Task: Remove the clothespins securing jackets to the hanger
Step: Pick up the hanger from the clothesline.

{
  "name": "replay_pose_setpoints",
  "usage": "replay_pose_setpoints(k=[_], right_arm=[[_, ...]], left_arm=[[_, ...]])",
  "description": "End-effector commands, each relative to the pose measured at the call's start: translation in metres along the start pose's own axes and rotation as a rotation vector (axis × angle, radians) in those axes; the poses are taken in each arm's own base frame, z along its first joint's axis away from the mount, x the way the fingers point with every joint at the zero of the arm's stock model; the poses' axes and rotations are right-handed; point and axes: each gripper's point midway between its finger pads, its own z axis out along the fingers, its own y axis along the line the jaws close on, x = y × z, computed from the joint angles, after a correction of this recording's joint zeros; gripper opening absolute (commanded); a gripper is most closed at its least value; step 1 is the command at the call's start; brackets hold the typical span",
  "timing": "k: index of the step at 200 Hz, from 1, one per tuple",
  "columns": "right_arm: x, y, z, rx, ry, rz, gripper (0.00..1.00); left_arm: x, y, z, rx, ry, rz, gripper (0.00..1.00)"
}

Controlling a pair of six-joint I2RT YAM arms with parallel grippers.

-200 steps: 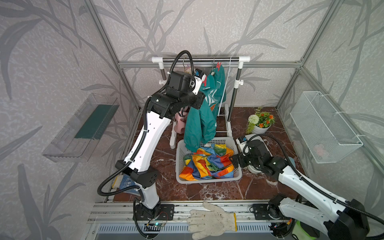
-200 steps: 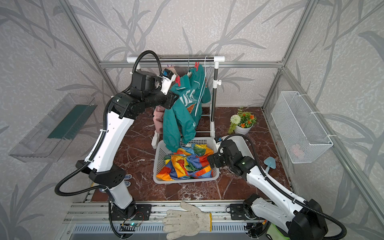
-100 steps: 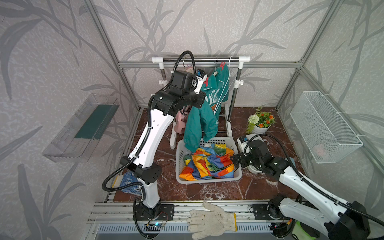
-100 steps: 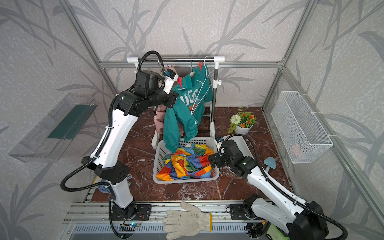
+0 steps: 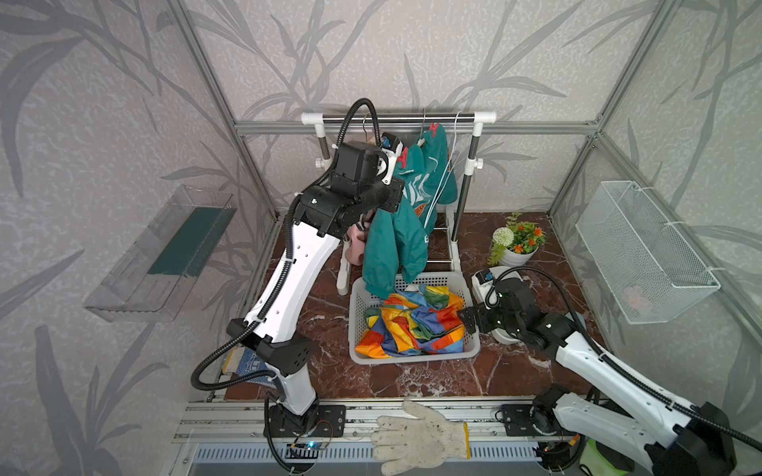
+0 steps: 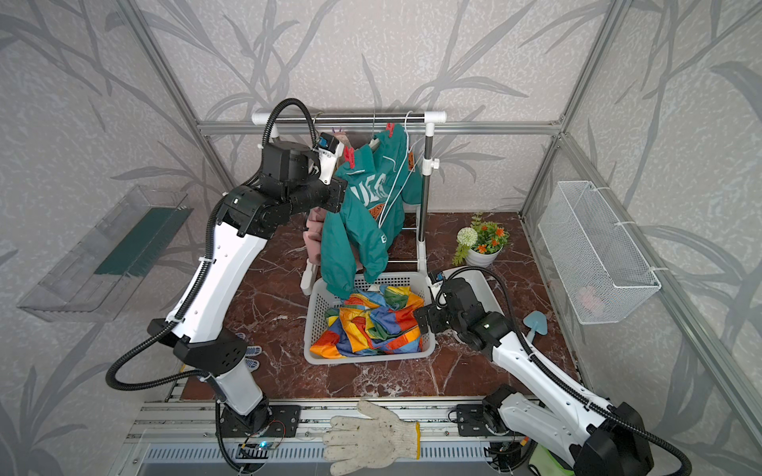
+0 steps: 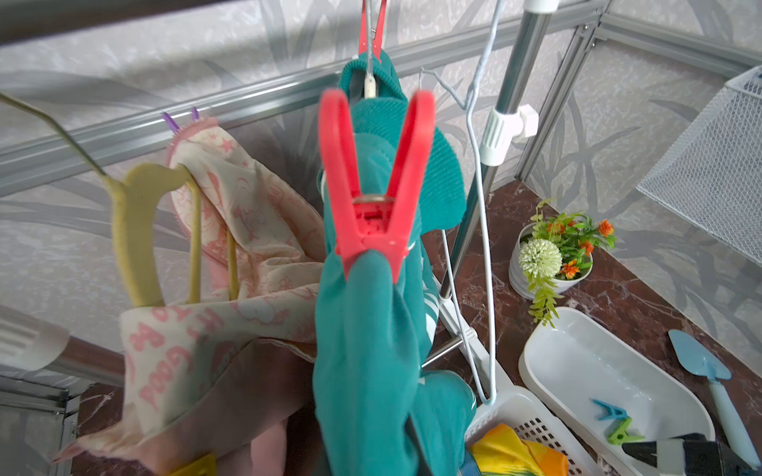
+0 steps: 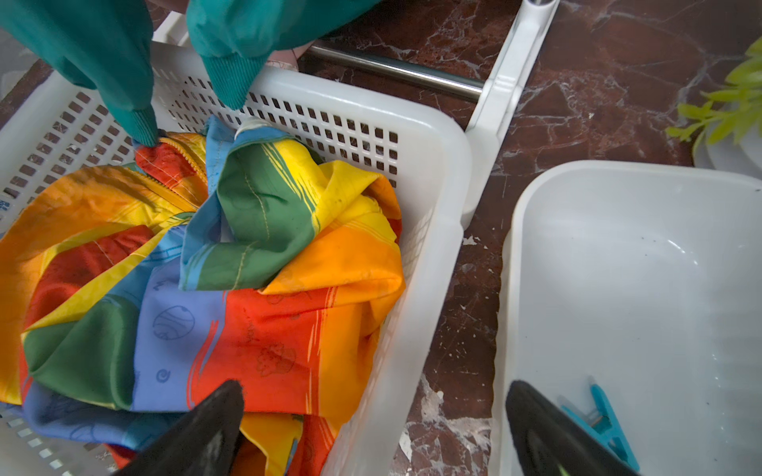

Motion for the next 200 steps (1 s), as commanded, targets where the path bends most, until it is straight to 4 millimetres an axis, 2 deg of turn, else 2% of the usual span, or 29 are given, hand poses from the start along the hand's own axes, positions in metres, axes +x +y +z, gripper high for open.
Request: replay_pose_setpoints(k=[1, 21, 44, 121, 158, 200], right_arm=[[0.0, 0.001, -0.001, -0.01, -0.012, 0.015, 0.99], [-0.002, 0.002, 0.0, -0.016, -0.012, 0.019, 0.99], [-0.001, 0.002, -0.002, -0.017, -0.01, 0.019, 0.99], [-0.01, 0.006, -0.006, -0.035, -0.029, 0.018, 0.99], [-0.022, 0.011, -0.009, -0.047, -0.039, 0.01, 0.99], [-0.033, 0.013, -0.015, -0.052, -0.059, 0.006, 0.99]], left_arm=[[-0.094, 0.013, -0.071, -0.046, -0.384, -0.04, 0.0], [-0.101, 0.012, -0.078, -0.044, -0.413, -0.042, 0.0], [-0.097, 0.01, -0.081, -0.033, -0.397, -0.042, 0.0], [-0.058, -0.004, -0.12, 0.008, -0.344, -0.047, 0.0], [-0.038, -0.005, -0.128, 0.006, -0.285, -0.036, 0.0], [-0.027, -0.005, -0.134, 0.009, -0.261, -0.025, 0.0]])
